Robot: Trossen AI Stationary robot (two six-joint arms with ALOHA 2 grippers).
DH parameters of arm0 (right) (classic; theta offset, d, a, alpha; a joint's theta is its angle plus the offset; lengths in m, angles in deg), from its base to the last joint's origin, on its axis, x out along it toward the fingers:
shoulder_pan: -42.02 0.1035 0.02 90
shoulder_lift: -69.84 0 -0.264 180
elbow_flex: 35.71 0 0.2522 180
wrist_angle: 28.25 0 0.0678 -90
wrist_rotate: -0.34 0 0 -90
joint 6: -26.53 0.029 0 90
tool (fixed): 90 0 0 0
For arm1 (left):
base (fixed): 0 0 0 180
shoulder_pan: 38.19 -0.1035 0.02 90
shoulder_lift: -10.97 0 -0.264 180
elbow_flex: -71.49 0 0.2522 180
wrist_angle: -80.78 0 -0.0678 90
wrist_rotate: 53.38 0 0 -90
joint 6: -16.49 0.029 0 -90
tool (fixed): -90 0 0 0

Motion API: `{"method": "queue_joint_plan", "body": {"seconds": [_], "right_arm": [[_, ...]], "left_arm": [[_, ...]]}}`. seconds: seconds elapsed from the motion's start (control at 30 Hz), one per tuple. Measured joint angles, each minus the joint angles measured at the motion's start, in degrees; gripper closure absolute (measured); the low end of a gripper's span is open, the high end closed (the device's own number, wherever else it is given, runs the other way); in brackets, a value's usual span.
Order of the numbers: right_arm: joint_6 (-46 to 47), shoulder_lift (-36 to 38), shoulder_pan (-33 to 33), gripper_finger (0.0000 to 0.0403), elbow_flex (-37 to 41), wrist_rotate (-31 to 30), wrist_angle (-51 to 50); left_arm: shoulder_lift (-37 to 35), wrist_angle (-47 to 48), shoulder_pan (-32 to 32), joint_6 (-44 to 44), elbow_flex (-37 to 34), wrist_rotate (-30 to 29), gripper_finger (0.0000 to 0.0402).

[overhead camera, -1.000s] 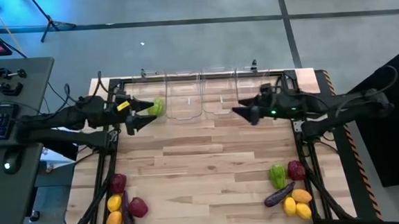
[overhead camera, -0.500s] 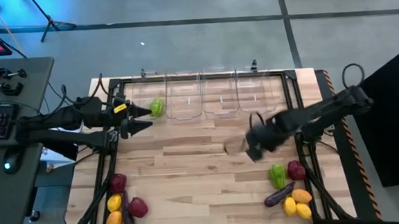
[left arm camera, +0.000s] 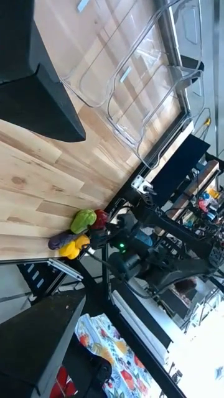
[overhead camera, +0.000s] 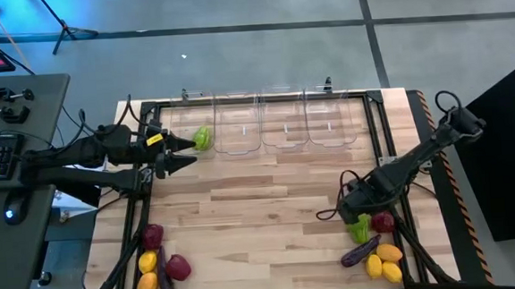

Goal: Sort produce into baskets
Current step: Put the chayote into the left transparent bin

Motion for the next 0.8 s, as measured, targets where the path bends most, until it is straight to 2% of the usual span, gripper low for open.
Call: {"method": "queue_joint_plan", "body": {"seconds": [0.13, 0.33, 0.47, 0.63, 0.73, 0.8], "right_arm": [[3.5, -0.2, 0.6, 0.0041, 3.3, -1.9, 7.8], [7.3, -2.5, 1.5, 0.0041, 6.5, -2.1, 9.7], [7.1, -3.9, 1.5, 0.0041, 7.8, -3.1, 14.1], [5.2, -6.7, 1.5, 0.0041, 8.1, -2.1, 13.7], [4.3, -7.6, 1.5, 0.0054, 8.1, -1.5, 13.7], [4.3, -7.5, 1.5, 0.0078, 8.0, -1.2, 13.7]], "left_arm": [[0.0, -0.2, 0.0, -0.2, 0.0, -0.1, 0.0003], [0.3, -0.2, 0.0, -0.6, 0.0, -0.2, 0.0003], [0.7, -0.2, 0.0, -0.6, 0.0, -0.3, 0.0003], [1.5, -0.2, 0.0, -0.6, 0.0, -0.3, 0.0003], [1.9, -0.2, 0.0, -0.6, 0.0, -0.3, 0.0003], [2.0, -0.2, 0.0, -1.0, 0.0, -0.3, 0.0003]]}}
